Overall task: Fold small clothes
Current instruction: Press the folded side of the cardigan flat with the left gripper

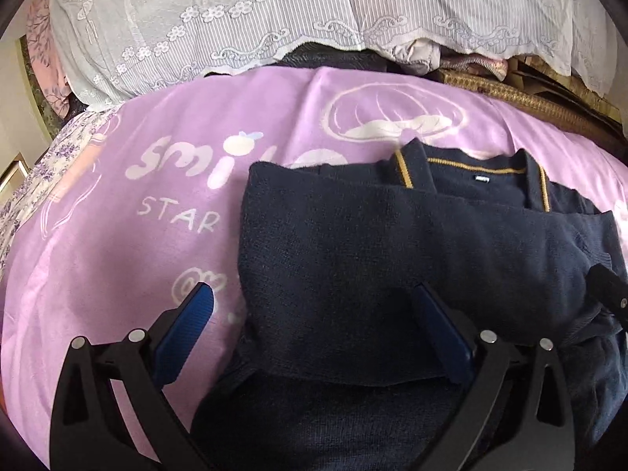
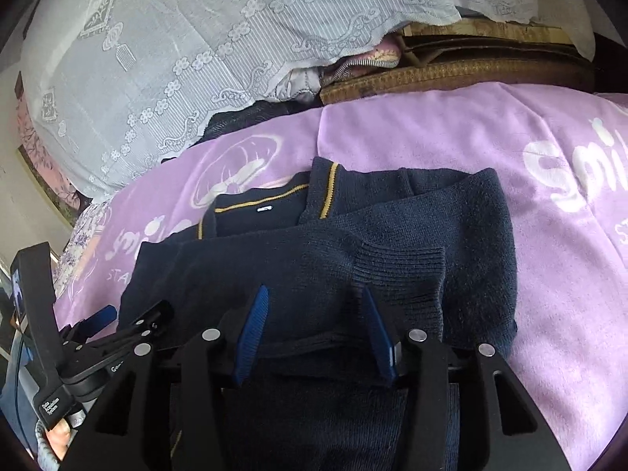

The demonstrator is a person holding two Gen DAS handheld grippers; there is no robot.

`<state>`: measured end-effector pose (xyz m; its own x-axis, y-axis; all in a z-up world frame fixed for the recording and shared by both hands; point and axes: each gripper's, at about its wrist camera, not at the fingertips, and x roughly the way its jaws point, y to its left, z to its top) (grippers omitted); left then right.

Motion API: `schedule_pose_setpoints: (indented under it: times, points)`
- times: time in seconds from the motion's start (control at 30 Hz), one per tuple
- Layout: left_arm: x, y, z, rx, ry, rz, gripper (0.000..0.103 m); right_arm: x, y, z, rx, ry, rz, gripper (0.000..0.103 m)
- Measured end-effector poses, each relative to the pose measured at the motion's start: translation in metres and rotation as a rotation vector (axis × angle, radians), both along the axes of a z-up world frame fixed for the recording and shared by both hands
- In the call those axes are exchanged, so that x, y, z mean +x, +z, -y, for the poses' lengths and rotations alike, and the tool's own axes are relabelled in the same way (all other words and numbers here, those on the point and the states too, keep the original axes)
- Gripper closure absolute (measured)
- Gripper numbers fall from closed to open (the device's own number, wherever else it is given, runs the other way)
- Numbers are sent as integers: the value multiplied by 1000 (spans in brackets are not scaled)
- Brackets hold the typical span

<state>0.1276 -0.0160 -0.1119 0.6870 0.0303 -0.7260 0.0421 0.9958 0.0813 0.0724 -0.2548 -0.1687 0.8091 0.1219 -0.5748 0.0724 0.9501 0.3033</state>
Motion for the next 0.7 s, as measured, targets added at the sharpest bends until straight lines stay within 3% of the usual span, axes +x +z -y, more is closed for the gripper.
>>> schedule_pose_setpoints:
  times: [0.23,0.57,0.7]
  points:
    - [7,-7,1,6,2,-41,4,5,-7,-7,-41,24,-39,47]
    - [-5,6,3,-12,-24,22,4,-5,-3,-11,-55,8,-23,46]
    - [-3,0,10,15,-44,-6,4,-2,-8,-13,-73,25,-45,40]
